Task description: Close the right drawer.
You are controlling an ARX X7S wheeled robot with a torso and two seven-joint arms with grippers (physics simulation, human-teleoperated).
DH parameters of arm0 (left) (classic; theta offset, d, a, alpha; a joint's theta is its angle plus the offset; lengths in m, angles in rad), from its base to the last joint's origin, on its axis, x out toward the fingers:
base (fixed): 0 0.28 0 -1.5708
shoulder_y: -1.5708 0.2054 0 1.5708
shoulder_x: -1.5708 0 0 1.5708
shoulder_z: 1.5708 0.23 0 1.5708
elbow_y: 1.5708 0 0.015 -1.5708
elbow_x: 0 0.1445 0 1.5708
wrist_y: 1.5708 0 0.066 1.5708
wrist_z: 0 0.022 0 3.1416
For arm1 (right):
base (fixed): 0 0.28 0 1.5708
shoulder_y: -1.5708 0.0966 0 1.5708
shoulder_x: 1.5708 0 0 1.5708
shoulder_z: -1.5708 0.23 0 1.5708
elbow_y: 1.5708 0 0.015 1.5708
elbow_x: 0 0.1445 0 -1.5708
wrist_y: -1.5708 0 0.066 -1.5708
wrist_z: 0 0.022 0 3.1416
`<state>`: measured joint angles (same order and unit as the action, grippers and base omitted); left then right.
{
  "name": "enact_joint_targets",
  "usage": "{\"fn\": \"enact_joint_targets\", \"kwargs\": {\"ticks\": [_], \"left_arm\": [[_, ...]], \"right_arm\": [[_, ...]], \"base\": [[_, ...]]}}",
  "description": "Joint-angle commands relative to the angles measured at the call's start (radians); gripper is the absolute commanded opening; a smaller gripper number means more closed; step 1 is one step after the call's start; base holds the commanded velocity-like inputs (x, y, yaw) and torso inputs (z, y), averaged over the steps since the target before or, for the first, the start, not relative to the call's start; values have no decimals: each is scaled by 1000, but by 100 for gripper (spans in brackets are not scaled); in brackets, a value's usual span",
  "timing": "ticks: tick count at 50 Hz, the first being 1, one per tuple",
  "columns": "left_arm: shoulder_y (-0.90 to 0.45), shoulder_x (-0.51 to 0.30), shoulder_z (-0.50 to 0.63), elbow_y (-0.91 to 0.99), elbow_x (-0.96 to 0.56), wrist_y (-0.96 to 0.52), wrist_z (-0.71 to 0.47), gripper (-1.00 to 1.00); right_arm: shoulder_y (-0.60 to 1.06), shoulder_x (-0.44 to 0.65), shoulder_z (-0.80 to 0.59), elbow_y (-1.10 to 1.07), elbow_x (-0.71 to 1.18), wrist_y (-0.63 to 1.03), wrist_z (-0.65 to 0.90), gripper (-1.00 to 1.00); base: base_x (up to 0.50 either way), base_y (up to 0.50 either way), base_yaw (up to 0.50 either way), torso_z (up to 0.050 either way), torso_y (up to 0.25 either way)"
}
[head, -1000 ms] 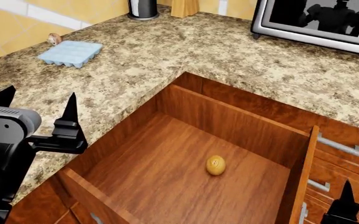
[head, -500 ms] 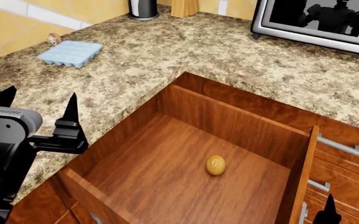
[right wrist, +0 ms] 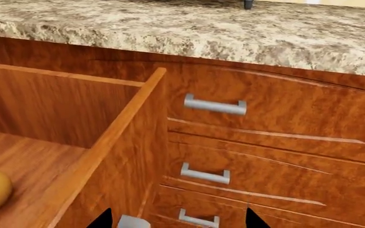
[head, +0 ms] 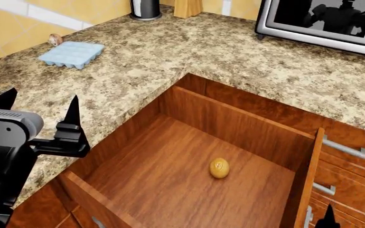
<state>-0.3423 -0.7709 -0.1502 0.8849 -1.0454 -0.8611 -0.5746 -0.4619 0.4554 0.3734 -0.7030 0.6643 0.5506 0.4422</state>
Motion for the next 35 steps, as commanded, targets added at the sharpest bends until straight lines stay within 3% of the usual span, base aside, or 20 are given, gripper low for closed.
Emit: {"fn": "enact_joint_targets", "kwargs": {"ticks": [1,35], "left_arm": [[0,-3,3,0,-2,3,-3,100],[2,-8,17,-6,0,14,-5,100]], "right_arm": [[7,-22,-24,76,-31,-47,-30,100],[140,-46,-176,237,-106,-74,-71,100]], "base": [[0,0,0,0,0],[0,0,0,0,0]]}}
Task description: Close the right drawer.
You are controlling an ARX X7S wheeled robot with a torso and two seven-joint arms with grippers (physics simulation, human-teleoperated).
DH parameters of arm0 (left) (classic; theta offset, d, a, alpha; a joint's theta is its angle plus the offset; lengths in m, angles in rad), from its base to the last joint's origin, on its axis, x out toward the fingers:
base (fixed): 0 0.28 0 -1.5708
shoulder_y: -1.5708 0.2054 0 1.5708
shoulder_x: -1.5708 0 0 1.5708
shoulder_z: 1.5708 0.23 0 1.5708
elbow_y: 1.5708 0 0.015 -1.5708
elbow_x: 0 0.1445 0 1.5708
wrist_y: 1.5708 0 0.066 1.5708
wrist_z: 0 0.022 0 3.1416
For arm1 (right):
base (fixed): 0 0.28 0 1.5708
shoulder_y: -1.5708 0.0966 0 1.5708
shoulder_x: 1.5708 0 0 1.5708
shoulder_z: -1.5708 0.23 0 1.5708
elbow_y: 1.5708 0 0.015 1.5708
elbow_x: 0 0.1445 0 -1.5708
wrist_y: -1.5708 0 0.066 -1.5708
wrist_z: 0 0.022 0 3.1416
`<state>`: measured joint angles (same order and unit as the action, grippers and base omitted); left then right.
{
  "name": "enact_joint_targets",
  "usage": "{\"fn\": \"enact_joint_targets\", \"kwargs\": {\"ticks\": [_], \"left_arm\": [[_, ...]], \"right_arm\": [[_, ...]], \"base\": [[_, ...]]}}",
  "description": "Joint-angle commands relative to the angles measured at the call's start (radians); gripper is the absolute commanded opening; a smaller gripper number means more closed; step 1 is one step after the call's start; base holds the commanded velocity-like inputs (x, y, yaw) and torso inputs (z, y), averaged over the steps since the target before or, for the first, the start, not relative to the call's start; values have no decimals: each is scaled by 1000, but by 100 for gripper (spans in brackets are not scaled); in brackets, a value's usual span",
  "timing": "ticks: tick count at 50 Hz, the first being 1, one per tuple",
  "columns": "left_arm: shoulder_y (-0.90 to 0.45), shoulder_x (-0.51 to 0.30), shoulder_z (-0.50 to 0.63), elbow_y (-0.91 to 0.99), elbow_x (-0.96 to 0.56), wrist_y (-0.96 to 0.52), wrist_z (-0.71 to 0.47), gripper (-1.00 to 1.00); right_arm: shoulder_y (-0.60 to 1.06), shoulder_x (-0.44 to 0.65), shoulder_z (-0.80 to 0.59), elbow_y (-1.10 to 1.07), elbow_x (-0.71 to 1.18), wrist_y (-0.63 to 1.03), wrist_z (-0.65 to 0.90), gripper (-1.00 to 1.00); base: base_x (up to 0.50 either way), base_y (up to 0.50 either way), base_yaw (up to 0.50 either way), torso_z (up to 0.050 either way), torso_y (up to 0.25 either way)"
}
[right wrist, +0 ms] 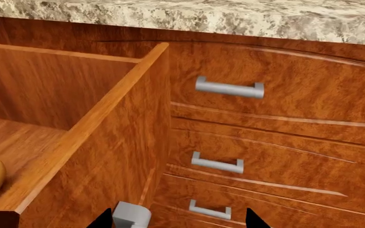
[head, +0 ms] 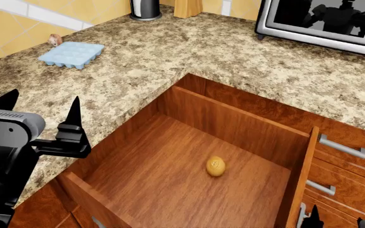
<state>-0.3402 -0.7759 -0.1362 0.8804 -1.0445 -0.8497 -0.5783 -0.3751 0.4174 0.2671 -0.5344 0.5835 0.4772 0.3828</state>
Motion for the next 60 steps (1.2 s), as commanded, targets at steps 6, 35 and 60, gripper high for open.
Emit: {"fn": "enact_joint_targets", "kwargs": {"ticks": [6,35,60], "left_arm": [[2,-4,4,-2,1,6,-2,100],[-3,-14,6,0,-14,10,-12,100],[-1,-15,20,-1,-4,18,-14,100]], "right_arm": [[100,-1,-135,79,-43,24,-25,100],[355,20,-365,145,-87,137,-96,100],[620,-28,-551,301,-126,182,-208,100]], "base": [[0,0,0,0,0],[0,0,0,0,0],[0,0,0,0,0]]}}
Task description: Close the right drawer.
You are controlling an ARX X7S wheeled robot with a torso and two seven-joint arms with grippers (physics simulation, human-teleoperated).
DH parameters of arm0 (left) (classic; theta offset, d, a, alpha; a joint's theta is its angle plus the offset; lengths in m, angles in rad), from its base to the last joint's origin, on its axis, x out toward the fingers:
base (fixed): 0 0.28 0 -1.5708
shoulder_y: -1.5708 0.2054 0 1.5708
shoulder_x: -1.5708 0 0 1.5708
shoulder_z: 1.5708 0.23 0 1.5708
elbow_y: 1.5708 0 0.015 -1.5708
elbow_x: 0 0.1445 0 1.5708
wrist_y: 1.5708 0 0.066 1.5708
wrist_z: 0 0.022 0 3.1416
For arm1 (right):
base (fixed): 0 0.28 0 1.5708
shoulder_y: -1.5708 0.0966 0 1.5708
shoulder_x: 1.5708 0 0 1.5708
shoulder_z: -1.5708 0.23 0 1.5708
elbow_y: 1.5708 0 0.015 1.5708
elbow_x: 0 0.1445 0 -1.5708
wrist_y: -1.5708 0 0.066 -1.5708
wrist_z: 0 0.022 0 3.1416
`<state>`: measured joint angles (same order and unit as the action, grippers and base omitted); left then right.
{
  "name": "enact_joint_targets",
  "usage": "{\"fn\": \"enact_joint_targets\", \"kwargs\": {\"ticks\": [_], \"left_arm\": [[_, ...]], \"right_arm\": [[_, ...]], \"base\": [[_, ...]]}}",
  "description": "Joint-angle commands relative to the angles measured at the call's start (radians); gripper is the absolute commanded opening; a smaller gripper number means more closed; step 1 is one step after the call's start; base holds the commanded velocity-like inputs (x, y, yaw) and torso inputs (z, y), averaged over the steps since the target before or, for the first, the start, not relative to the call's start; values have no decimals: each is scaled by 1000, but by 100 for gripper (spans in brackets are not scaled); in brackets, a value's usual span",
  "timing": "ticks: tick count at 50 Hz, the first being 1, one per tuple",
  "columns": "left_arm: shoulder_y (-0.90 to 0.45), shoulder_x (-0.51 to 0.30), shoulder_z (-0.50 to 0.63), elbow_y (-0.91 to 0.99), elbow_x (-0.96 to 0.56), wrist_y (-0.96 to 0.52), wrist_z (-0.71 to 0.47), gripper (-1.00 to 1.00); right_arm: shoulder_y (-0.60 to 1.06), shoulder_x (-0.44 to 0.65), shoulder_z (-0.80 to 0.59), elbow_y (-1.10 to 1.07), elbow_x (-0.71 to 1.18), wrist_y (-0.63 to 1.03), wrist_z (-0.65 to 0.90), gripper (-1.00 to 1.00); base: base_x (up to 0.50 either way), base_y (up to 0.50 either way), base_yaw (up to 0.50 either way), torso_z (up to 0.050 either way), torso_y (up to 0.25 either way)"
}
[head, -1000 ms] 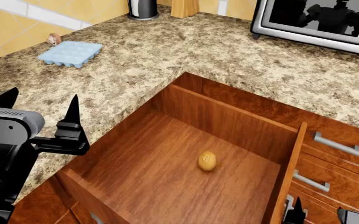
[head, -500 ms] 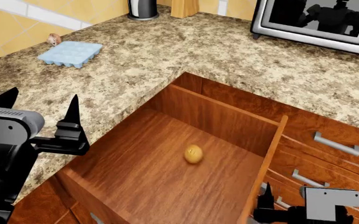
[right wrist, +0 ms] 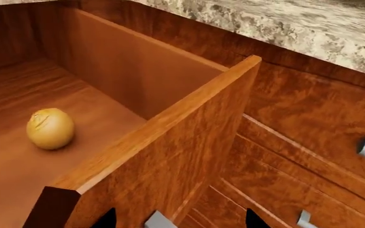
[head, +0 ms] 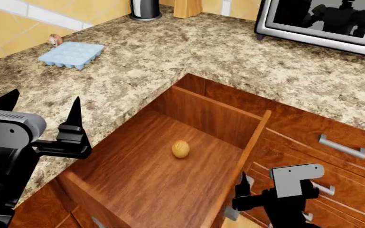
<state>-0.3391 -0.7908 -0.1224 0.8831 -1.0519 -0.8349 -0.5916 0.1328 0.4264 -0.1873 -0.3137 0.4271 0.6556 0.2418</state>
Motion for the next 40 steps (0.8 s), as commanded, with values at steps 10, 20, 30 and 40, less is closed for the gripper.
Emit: {"fn": "enact_joint_targets", "kwargs": {"ticks": [10,20,30,40], "left_arm": [[-18,-5,6,-6,-16,-4,-12,100],[-19,-8,8,-3,-22,-5,-19,100],[-21,-9,12,-5,-22,-3,-22,100],[-31,-13,4,-8,-42,-4,-35,100]], "right_arm": [[228,-94,-168,229,0,-35,-130,100],[317,-152,-216,404,-20,-101,-204,100],[412,-215,-266,596,-49,-187,-282,100],[540,-305,-323,853,-87,-309,-382,100]], "base": [[0,0,0,-2,0],[0,0,0,0,0],[0,0,0,0,0],[0,0,0,0,0]]}}
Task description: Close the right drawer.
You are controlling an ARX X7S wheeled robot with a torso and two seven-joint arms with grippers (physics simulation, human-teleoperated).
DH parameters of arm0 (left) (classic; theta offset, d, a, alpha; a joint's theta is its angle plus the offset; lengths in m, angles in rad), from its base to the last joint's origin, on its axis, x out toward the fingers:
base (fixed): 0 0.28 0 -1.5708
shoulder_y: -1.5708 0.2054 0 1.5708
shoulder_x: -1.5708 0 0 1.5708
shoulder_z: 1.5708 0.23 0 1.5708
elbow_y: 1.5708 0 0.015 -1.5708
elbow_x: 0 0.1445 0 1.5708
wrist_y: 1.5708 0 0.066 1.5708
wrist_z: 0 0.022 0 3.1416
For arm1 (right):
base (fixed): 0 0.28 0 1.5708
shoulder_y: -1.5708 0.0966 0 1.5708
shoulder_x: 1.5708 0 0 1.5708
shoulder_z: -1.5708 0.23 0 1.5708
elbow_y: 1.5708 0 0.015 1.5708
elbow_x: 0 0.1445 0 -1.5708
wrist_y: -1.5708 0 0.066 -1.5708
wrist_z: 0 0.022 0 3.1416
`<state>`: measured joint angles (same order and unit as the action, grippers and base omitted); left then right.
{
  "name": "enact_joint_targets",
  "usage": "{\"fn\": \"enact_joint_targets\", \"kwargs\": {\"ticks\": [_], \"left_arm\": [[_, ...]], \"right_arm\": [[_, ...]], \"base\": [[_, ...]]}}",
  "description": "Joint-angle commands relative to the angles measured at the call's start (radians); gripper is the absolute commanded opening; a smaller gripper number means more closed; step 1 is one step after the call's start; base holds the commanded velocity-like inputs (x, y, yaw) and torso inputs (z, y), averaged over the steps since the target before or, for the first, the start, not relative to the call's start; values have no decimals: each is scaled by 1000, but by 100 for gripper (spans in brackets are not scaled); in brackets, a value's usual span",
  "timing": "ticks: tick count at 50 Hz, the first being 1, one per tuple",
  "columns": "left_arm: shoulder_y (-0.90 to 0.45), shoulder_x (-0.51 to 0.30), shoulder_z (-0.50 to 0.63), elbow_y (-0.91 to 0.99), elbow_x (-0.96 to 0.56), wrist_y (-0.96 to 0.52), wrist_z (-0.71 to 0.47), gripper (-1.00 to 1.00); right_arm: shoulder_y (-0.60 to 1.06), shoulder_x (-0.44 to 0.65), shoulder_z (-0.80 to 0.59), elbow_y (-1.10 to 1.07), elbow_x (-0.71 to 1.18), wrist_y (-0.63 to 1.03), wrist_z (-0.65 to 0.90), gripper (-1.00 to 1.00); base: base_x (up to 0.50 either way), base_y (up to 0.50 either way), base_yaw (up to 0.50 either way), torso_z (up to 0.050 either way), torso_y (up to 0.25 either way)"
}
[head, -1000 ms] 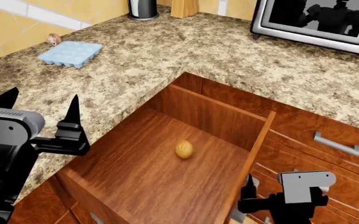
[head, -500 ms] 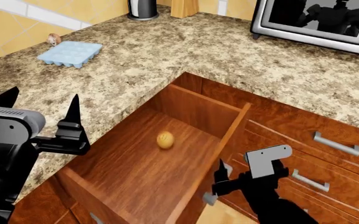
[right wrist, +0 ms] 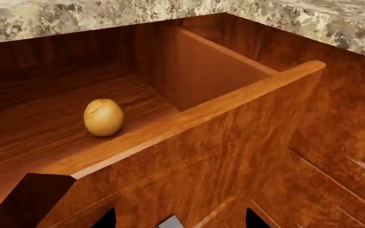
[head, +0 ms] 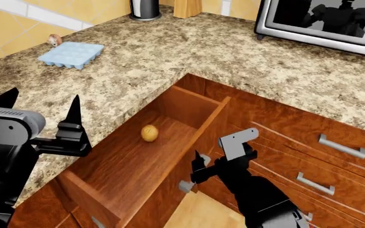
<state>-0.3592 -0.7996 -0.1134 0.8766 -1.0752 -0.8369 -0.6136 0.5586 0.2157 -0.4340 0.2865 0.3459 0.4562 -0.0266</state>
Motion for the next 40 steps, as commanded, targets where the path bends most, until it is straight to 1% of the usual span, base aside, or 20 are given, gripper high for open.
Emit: {"fn": "enact_joint_targets", "kwargs": {"ticks": [1,8,10,11,14,19,23,26,29,32,40], "left_arm": [[-8,-3,-6,-1,-17,0,-12,100],[-25,-7,6,3,-22,-10,-23,100],[-26,-6,9,1,-24,-12,-26,100],[-27,-6,9,1,-24,-12,-26,100],[-32,-10,6,-1,-32,-15,-30,100],[-34,-10,3,1,-44,-14,-37,100],[-37,-10,6,0,-37,-13,-37,100],[-45,-8,16,-1,-35,-16,-40,100],[-40,-7,20,0,-30,-14,-38,100],[-43,-9,18,3,-39,-15,-41,100],[-45,-8,24,1,-39,-14,-42,100]], "right_arm": [[122,-100,-79,272,-10,-121,-116,100],[239,-184,-91,546,-17,-272,-207,100],[277,-210,-109,642,-17,-328,-233,100],[283,-211,-120,657,-8,-338,-233,100],[362,-215,-349,782,203,-433,-224,100],[427,-215,-672,881,494,-535,-245,100],[466,-216,-866,907,686,-579,-251,100],[495,-216,-967,904,785,-592,-256,100],[511,-216,-1033,889,846,-606,-257,100],[515,-216,-1070,873,876,-619,-262,100],[549,-216,-1091,860,917,-640,-280,100]], "base": [[0,0,0,0,0],[0,0,0,-1,0],[0,0,0,0,0],[0,0,0,0,0],[0,0,0,0,0],[0,0,0,0,0],[0,0,0,0,0],[0,0,0,0,0],[0,0,0,0,0],[0,0,0,0,0],[0,0,0,0,0]]}}
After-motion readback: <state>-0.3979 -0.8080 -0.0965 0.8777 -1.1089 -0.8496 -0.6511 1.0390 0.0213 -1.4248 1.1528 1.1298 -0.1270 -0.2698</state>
